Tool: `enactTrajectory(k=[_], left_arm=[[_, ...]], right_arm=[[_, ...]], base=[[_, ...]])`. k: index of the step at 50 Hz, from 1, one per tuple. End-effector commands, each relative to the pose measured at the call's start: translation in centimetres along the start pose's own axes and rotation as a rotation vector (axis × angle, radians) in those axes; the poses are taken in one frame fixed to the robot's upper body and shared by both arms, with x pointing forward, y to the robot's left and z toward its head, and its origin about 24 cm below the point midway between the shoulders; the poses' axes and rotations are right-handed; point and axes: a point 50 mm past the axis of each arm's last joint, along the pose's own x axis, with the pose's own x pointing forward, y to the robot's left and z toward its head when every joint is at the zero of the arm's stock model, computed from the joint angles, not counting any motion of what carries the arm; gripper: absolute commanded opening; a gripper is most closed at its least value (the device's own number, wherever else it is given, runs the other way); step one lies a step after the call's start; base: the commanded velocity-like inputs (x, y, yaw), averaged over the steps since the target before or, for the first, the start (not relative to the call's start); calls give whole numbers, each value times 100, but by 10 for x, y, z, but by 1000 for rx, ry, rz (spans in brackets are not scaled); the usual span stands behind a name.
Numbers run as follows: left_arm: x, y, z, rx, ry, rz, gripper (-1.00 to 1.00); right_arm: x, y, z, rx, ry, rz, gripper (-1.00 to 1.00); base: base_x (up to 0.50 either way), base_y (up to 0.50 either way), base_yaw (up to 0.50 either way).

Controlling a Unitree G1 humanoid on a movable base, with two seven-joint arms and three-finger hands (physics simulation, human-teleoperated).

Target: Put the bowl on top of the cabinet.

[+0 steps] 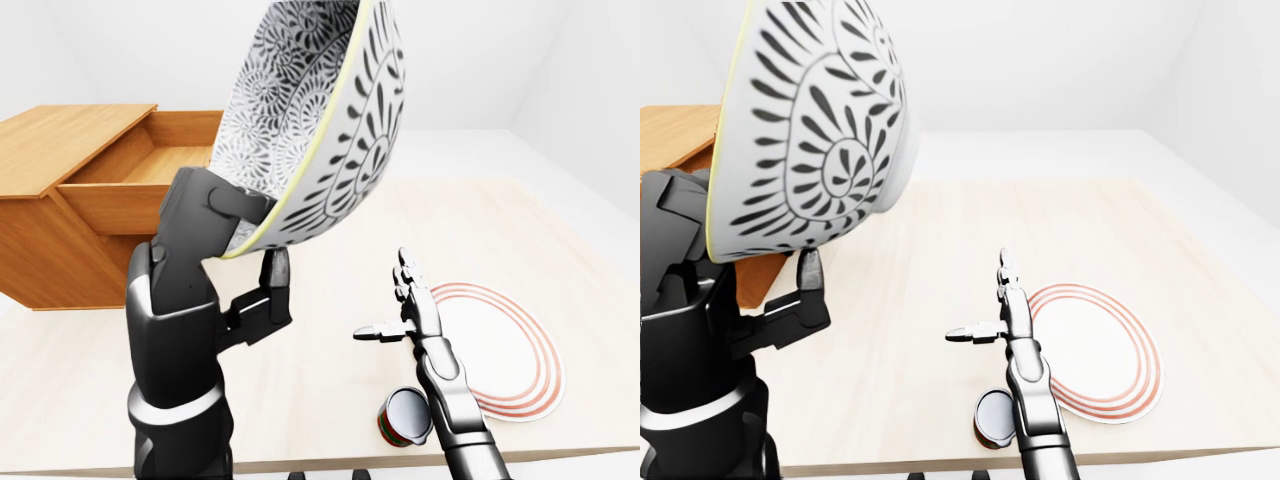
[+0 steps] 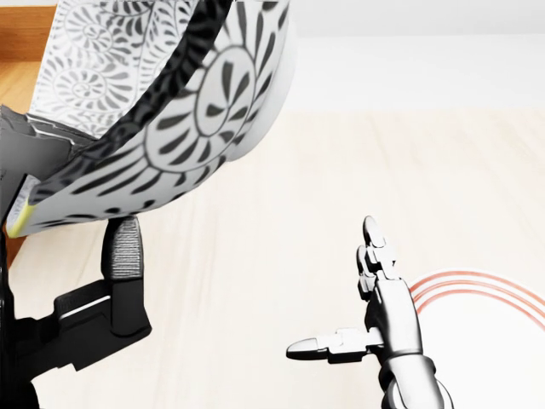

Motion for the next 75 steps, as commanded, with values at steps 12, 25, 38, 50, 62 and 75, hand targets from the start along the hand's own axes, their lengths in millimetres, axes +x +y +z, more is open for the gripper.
enactTrajectory(k=[12,25,38,50,62,75], left_arm=[[58,47,-25,128,-97,171,-98],[77,69,8,184,-320,210,-98],[94,91,11,246,-384,249,-98],[104,108,-15,302,-280,285,-98],[121,135,-38,363,-187,350,-98],[130,168,-69,446,-47,429,-98]], right_arm=[[-2,2,2,-1,-5,5,100],[1,2,-1,-3,3,5,100],[0,2,0,-1,1,5,100],[1,3,-1,-4,3,8,100],[-1,2,1,-3,-2,7,100],[-2,1,1,-1,-4,4,100]], base=[[0,0,0],[0,0,0],[0,0,0],[0,0,0],[0,0,0],[0,0,0]])
